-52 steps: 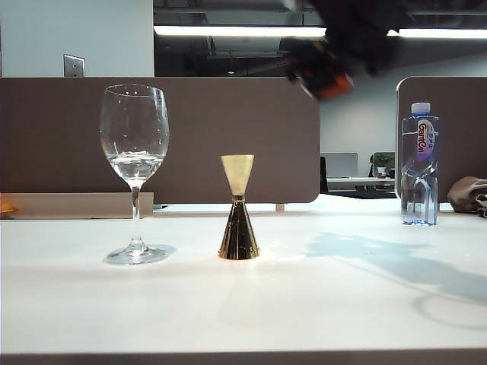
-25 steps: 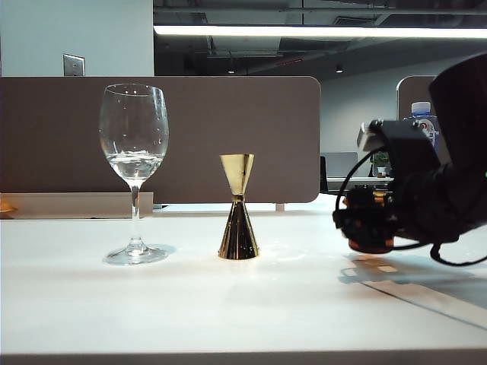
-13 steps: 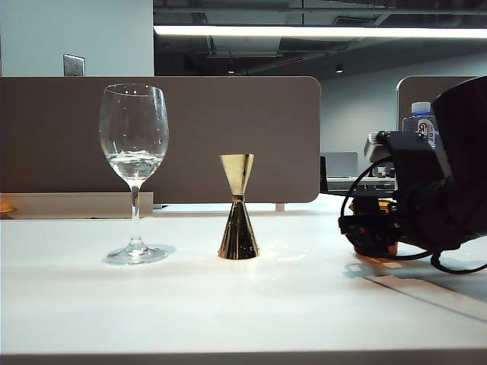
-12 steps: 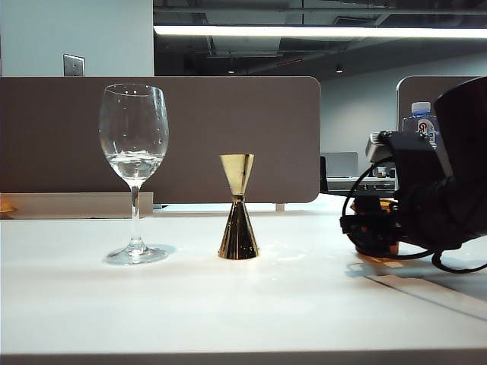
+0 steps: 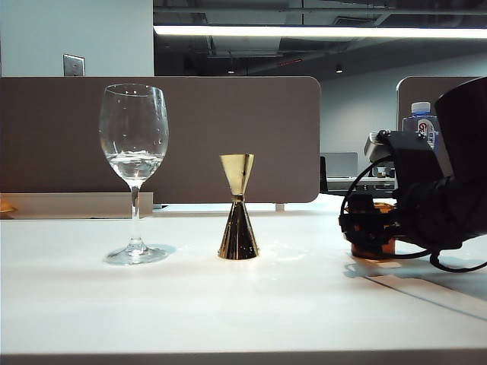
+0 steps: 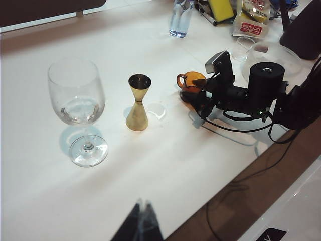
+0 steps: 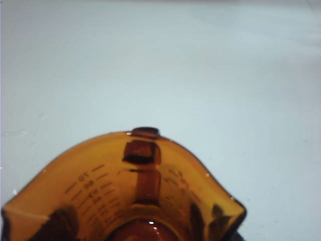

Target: Pick up the small amber measuring cup and pour the water in it into the jigger, then pick up the jigger and pour the water in it into the wine glass.

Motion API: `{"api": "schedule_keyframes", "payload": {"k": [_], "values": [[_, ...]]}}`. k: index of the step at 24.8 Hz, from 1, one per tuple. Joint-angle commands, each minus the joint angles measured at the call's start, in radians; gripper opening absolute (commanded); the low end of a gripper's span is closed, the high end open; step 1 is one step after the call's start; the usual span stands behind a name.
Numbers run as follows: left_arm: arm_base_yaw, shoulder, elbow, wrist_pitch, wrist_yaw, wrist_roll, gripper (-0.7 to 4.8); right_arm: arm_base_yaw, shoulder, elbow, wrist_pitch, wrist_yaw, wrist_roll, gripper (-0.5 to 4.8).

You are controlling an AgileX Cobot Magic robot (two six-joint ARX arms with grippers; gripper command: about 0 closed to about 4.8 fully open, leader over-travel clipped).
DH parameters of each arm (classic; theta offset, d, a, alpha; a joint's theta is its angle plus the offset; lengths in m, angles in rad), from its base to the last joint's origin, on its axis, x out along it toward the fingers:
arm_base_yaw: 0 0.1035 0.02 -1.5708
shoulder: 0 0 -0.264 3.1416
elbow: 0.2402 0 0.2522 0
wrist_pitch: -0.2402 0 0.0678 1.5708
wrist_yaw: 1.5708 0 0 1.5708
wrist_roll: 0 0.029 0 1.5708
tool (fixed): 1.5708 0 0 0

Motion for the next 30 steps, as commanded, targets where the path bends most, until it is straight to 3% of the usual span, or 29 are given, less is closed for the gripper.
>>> {"api": "schedule_keyframes", "payload": {"k": [1,2,7,11,17,30], "values": [[0.0,0.0,0.002,0.013,0.0,0.004,-0.02,0.002,-0.005,0.002,0.014,0.008,0.001,4.36],[0.0,0.0,0.002,0.013,0.001,0.004,-0.02,0.003,-0.011,0.0,0.011,0.021,0.002,4.79],[0.0,0.0,0.002,0.013,0.0,0.004,-0.02,0.006,-0.072,0.0,-0.071,0.031,0.002,4.79],[0.0,0.0,0.002,0.013,0.0,0.004,-0.02,0.007,-0.161,0.0,-0.227,0.026,0.002,4.79],[0.0,0.0,0.002,0.013,0.0,0.004,-0.02,0.074,-0.362,0.0,-0.41,0.054,0.001,4.79],[0.0,0.0,0.002,0.013,0.0,0.004,-0.02,0.226,-0.392,0.003,-0.366,0.096,-0.007,4.79]]}}
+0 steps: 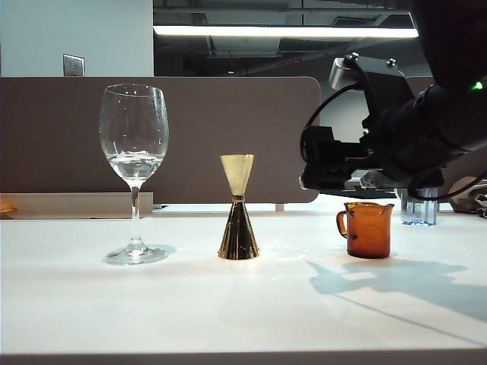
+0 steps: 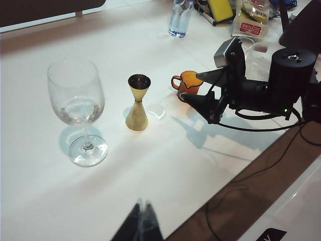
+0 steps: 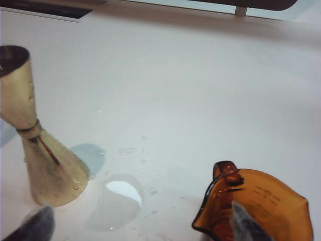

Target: Pick up the small amber measuring cup and pour the water in it into the jigger, then pick up the jigger and pour the water in it into the wine glass.

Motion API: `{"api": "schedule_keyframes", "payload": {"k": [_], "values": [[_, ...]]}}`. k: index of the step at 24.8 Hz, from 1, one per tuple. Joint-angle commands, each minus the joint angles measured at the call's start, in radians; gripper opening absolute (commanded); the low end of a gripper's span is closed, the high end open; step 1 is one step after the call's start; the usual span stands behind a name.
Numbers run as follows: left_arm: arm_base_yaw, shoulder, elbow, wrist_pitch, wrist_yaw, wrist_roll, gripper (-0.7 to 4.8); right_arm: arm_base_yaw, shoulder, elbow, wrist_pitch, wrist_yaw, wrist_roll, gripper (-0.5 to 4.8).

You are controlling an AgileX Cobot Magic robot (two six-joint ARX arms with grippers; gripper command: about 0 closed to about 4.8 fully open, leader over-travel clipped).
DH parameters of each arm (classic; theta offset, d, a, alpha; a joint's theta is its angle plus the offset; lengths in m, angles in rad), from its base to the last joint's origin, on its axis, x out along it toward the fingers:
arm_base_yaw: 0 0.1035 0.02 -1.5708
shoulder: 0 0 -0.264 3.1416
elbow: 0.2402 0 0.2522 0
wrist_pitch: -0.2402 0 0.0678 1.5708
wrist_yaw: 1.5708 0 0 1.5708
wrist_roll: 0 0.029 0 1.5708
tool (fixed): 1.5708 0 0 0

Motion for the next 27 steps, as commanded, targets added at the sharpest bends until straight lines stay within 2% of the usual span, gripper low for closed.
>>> {"api": "schedule_keyframes", "payload": {"k": [1,3,4,6,10,12,27], "values": [[0.0,0.0,0.002,0.013,0.0,0.004,-0.02,0.026,0.025,0.006,0.066,0.0,-0.003,4.79],[0.0,0.001,0.002,0.013,0.001,0.004,-0.02,0.036,0.053,0.024,0.079,-0.028,-0.003,4.63],[0.0,0.0,0.002,0.013,0.0,0.004,-0.02,0.038,0.075,0.045,0.079,-0.081,-0.003,4.37],[0.0,0.0,0.002,0.013,0.0,0.004,-0.02,0.046,0.095,0.071,0.08,-0.117,-0.003,4.03],[0.0,0.0,0.002,0.013,0.0,0.004,-0.02,0.077,0.174,0.154,0.084,-0.141,-0.003,3.94],[0.0,0.0,0.002,0.013,0.0,0.004,-0.02,0.094,0.222,0.187,0.107,-0.158,-0.003,3.69],[0.0,0.0,0.002,0.013,0.0,0.004,-0.02,0.108,0.378,0.304,0.127,-0.156,-0.003,3.64]]}}
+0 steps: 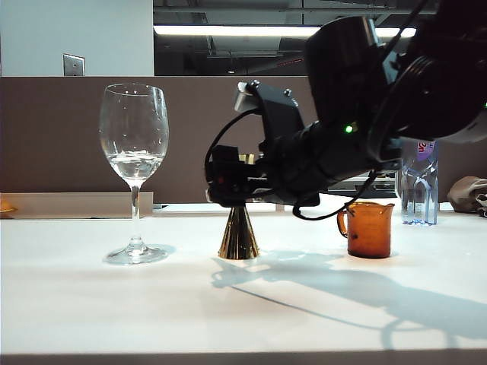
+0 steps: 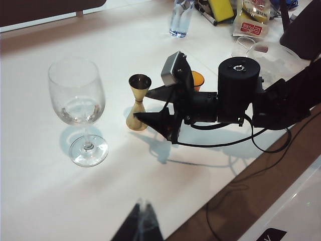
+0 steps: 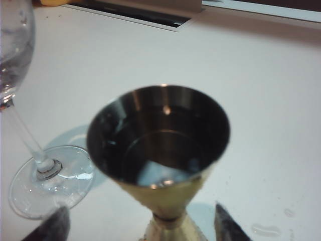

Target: Pick up the small amber measuring cup and pour the water in it into the jigger, then pick up the jigger and pour the water in it into the wine glass.

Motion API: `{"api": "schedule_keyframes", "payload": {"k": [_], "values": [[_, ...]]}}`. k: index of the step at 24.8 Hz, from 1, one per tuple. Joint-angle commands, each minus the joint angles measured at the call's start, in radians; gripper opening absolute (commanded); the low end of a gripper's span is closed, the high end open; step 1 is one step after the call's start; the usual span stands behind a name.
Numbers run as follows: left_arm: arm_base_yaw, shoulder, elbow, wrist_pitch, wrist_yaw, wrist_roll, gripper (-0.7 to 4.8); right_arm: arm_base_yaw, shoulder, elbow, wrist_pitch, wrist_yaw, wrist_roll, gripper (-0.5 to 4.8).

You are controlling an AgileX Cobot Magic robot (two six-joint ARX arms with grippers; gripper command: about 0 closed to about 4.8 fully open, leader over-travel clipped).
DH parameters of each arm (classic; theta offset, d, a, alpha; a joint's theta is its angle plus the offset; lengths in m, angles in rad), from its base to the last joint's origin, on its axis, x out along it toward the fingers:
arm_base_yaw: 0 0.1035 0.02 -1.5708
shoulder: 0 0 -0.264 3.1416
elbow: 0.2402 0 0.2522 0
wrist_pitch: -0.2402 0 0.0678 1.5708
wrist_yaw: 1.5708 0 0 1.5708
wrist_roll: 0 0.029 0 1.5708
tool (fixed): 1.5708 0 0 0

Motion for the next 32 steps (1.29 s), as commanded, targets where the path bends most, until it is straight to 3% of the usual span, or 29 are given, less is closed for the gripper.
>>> {"api": "schedule_keyframes", "payload": {"k": [1,2,3,24,27,32], "values": [[0.0,0.0,0.002,0.013,0.0,0.004,-0.02,-0.002,0.021,0.013,0.027,0.002,-0.002,3.48],[0.0,0.0,0.002,0.013,0.001,0.004,-0.02,-0.005,0.03,0.013,0.028,0.002,-0.002,2.82],[0.0,0.0,0.002,0.013,0.001,0.004,-0.02,-0.007,0.033,0.013,0.028,0.002,-0.002,2.7],[0.0,0.0,0.002,0.013,0.0,0.004,-0.02,-0.036,0.069,0.077,-0.016,-0.003,-0.001,2.68],[0.0,0.0,0.002,0.013,0.0,0.004,-0.02,-0.036,0.069,0.08,-0.016,-0.003,-0.001,1.87],[0.0,0.0,0.002,0.013,0.001,0.004,-0.02,-0.036,0.069,0.084,-0.016,-0.003,-0.001,1.82]]}}
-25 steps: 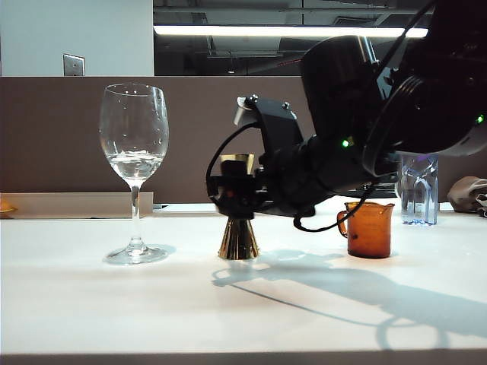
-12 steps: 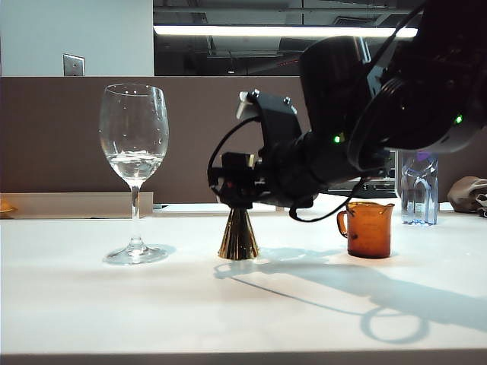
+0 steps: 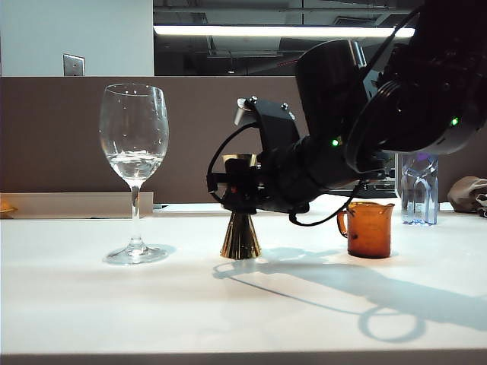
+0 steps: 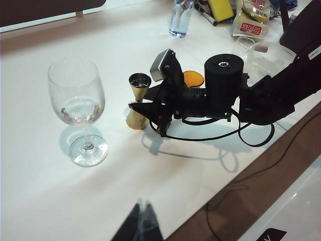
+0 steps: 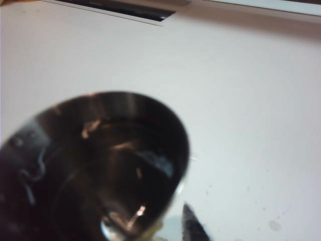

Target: Pick up the small amber measuring cup and pour the water in it into the jigger, then pick up the jigger and pour the water in it into the wine glass.

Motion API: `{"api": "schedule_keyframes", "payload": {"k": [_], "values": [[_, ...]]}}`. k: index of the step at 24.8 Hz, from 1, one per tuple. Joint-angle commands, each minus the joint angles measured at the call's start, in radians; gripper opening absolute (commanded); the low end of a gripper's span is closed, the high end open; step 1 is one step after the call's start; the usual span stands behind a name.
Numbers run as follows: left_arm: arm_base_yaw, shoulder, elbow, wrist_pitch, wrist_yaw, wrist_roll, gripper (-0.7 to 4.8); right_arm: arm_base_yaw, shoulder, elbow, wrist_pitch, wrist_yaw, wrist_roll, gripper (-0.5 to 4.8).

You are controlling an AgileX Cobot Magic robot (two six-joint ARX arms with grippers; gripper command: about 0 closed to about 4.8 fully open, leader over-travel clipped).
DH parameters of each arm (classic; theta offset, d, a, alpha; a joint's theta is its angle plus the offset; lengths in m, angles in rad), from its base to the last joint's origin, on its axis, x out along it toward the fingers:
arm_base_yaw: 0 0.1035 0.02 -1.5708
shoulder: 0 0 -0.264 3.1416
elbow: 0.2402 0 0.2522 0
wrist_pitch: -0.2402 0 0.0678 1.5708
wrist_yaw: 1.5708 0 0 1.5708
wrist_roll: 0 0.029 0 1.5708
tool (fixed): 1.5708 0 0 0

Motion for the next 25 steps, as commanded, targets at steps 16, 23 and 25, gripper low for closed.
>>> {"api": "schedule_keyframes", "payload": {"k": [16,23,25], "values": [[0.0,0.0,0.002,0.013,0.0,0.004,-0.02,0.003,-0.004,0.008,0.01,-0.001,-0.001,0.5],[0.0,0.0,0.002,0.013,0.0,0.004,-0.02,0.016,-0.012,0.009,0.008,0.004,-0.002,-0.05],[0.0,0.0,0.002,0.013,0.0,0.004,-0.02,0.024,-0.026,0.014,-0.012,0.021,-0.01,-0.05]]}}
